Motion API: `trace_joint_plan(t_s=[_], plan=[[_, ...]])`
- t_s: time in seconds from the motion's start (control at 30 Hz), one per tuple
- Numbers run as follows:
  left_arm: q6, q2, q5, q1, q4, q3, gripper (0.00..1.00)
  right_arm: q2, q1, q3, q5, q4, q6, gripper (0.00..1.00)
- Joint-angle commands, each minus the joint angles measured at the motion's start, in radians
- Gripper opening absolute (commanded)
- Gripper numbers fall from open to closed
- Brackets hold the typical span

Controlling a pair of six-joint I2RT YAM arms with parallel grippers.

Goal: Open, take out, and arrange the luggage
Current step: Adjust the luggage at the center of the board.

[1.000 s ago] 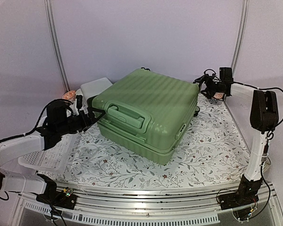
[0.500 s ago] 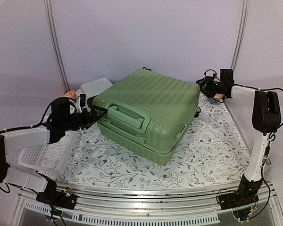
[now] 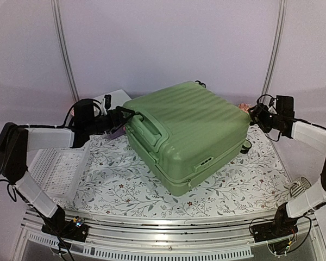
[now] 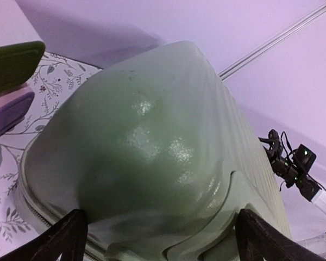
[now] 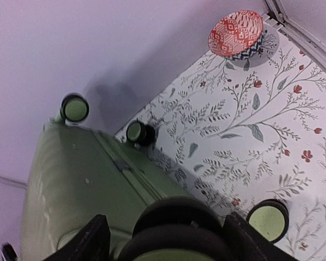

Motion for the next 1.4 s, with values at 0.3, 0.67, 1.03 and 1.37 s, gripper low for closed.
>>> trace_joint_plan(t_s=[0.3,0.67,1.03,1.37], plan=[[0.077,0.217,-0.02,-0.122,0.027,0.227,0.98,-0.421,0.041,-0.108,0.335,-0.355,-0.314,0.9],[0.292,-0.146,-0.197,-0.124,-0.305,0.07,0.98,-0.474,0.284,0.061,0.268,-0.442,-0.513,0.9],[0.31,-0.596,-0.332,-0.078,-0.372,-0.237,0.98,-0.513,0.565,-0.004,-0.008,-0.375,-0.671,0.87],[0.265,-0.566,-0.065,-0.136,-0.212,-0.332,0.98,-0.505,0.939,-0.122,0.078,-0.348,-0.592,0.85]])
